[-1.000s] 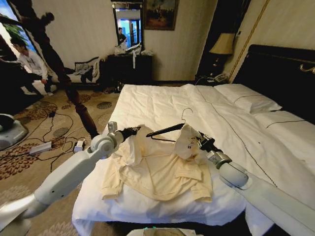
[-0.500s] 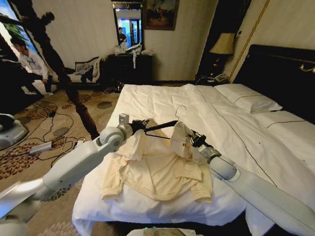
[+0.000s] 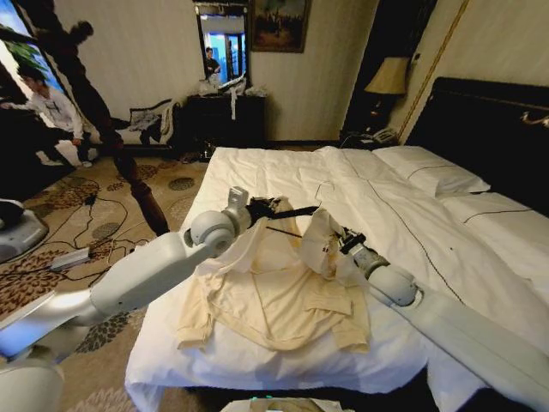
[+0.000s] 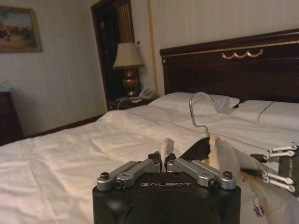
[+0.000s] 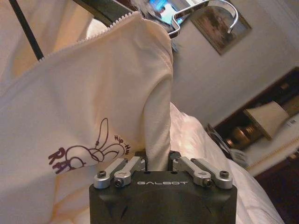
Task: Pick up the clothes from the bed and hang them on the clothes hanger.
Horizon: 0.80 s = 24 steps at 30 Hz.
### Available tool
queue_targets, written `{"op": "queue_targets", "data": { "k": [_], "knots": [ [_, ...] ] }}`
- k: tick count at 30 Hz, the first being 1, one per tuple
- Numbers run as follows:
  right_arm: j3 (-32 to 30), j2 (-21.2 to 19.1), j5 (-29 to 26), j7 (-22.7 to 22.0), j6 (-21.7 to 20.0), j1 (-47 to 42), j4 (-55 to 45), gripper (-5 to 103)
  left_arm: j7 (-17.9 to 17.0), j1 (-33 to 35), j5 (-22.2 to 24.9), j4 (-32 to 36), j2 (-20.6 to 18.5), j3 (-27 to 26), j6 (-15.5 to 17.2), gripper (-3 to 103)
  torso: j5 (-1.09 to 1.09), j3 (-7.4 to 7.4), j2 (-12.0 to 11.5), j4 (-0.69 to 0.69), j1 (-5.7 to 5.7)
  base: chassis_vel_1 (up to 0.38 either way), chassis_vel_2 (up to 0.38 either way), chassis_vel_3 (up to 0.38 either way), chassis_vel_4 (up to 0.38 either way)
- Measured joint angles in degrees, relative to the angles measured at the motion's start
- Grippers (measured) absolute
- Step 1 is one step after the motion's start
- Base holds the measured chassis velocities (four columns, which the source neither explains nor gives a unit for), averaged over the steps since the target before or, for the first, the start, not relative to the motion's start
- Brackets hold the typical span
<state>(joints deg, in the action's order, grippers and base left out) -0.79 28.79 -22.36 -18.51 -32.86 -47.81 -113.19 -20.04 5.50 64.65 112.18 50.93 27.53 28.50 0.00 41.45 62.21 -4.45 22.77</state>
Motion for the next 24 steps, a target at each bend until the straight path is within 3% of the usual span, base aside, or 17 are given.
{"op": "queue_targets", "data": {
  "k": [8,15,24],
  "knots": [
    [0.02,-3.38,-5.05,-0.89,-2.7,5.71,-1.2,18,-0.65,-1.83,0.19,2.6,-0.77,-0.55,0.04,0,-0.01,0.0,0.01,0.0,0.0,0.0,0.0,0.0,0.0],
    [9.22,-1.66,-9.0,-2.11,-4.29,18.28,0.67,18,-2.07,-5.57,-0.21,2.84,3.95,1.55,1.01,0,0.02,0.0,0.0,-0.02,0.01,0.0,0.0,0.0,0.0],
    [12.59,0.29,-9.17,-2.74,-5.02,20.21,0.29,18,-1.88,-7.03,-4.24,1.49,6.29,4.97,1.36,0,0.0,0.0,0.01,-0.02,0.0,0.0,0.0,0.0,0.0]
  ]
}}
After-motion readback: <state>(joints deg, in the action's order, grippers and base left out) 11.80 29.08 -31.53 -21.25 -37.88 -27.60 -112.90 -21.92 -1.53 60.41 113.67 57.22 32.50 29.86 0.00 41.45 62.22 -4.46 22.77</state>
